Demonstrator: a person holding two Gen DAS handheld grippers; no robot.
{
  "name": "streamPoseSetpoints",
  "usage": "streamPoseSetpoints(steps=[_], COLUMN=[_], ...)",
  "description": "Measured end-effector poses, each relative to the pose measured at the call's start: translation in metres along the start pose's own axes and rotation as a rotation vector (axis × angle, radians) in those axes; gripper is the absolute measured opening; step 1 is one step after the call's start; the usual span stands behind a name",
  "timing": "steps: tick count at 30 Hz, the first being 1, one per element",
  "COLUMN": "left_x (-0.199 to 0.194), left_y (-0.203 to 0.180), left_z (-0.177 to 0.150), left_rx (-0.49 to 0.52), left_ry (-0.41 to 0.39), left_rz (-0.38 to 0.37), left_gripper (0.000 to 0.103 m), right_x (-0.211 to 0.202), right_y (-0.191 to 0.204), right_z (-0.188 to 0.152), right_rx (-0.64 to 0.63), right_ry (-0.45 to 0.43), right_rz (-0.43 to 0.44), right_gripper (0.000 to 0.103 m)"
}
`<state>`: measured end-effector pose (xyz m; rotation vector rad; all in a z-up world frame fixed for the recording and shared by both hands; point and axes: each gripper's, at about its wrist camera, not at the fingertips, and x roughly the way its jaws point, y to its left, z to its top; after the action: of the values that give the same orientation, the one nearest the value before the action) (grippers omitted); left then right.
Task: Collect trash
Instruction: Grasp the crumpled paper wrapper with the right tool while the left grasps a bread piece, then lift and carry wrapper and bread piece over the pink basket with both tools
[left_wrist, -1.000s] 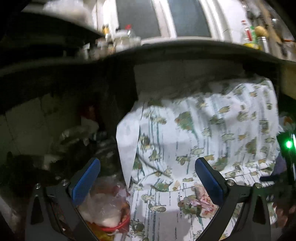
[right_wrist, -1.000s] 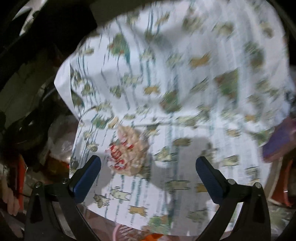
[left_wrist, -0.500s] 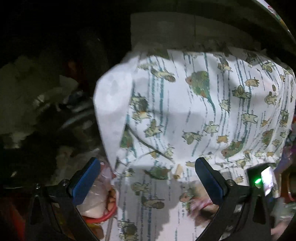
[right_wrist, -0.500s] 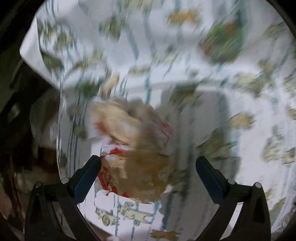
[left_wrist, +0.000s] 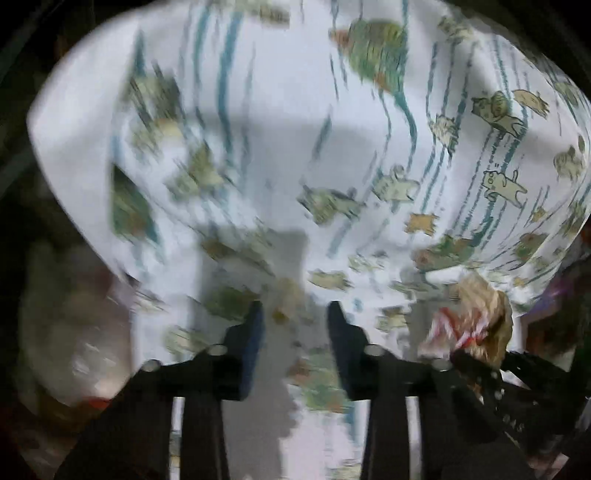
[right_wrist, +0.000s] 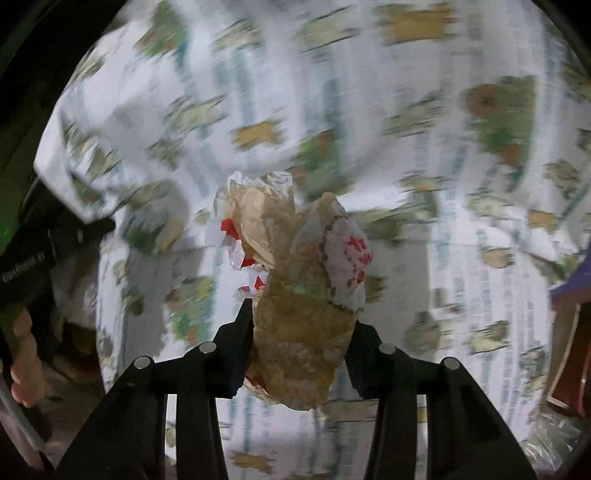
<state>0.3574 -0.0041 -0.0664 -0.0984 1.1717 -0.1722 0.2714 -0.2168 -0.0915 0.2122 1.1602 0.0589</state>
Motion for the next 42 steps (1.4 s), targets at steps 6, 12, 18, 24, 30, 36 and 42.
streamPoseSetpoints(steps=[6, 12, 18, 24, 30, 36, 42], left_x=[0.035, 0.055, 0.077, 0.085, 0.073, 0.027, -0.017], left_y=[-0.014, -0.007, -0.008, -0.009, -0.01, -0.014, -0.01], left_z=[0.004, 0.005, -0.001, -0.001, -0.005, -0.014, -0.018], left_rx=[0.075, 0.054, 0.078, 0.113, 0.095, 0.087, 0.118], left_ry=[0.051, 0.098, 0.144, 0.124, 0.095, -0.001, -0.157], left_rz=[0.106, 0.099, 0.131, 0.14, 0.119, 0.073, 0.158], left_gripper=[0.033, 0.033, 0.033, 0.028, 0.016, 0.015, 0.015], right_x=[-0.011, -0.011, -0.009, -0.007, -0.022, -0.04, -0.057], right_y=[-0.013, -0.005, 0.001, -0.01, -0.021, -0.034, -0.033], right_z=[0.01, 0.01, 0.008, 0.015, 0.015, 0.013, 0.009], right_rx=[-0.018, -0.025, -0.06, 0.006, 0.019, 0.031, -0.018], right_ry=[-0.031, -0.009, -0.01, 0.015, -0.001, -0.031, -0.099], right_rz=[-0.028, 0.01, -0.013, 0.045, 0.048, 0.039, 0.037], right_gripper=[0.043, 0.043, 0.043, 0.043, 0.043, 0.043, 0.043])
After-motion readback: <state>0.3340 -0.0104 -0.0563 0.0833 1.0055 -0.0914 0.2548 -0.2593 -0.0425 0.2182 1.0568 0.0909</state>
